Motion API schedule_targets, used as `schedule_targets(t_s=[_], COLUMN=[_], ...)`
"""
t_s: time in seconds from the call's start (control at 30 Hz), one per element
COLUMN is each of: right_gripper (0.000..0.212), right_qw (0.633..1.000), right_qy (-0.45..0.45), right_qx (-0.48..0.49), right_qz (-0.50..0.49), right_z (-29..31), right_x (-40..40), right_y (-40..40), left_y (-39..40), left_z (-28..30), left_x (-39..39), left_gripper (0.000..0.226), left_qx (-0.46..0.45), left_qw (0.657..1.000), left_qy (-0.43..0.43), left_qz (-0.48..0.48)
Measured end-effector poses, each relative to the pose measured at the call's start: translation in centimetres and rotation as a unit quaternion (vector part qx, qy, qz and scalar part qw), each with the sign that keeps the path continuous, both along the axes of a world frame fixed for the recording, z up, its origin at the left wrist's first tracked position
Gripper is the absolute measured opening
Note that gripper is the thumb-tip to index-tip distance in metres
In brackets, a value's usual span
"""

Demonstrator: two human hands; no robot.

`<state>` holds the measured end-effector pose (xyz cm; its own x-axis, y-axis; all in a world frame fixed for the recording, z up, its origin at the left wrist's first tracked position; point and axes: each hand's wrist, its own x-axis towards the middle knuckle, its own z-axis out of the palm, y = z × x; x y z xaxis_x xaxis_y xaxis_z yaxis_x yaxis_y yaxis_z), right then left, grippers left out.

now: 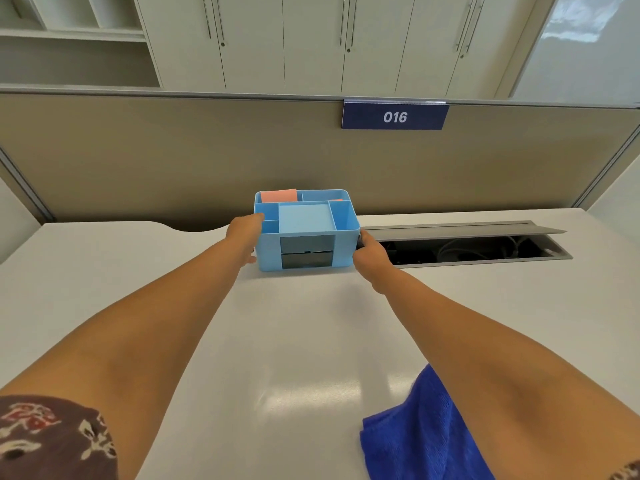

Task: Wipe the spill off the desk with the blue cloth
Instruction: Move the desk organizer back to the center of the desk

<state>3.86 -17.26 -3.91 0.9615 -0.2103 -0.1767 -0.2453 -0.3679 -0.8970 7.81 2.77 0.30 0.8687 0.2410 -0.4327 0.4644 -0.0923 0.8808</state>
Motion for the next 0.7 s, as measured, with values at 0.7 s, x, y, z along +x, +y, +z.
schedule_targets(t_s=[0.7], right_gripper=[0.048], right_qw=[1.000], right_qy=[-0.007], right_qx=[0.011], right_qz=[0.003], right_z=[0.4], right_x=[-0.1], right_y=[0.6], left_y=[-0.1], left_z=[-1.9], left_x=[-1.6], left_gripper=[0.061], left_qx=[0.014], left_qw=[0.992], left_qy=[-0.110], left_qz=[0.056])
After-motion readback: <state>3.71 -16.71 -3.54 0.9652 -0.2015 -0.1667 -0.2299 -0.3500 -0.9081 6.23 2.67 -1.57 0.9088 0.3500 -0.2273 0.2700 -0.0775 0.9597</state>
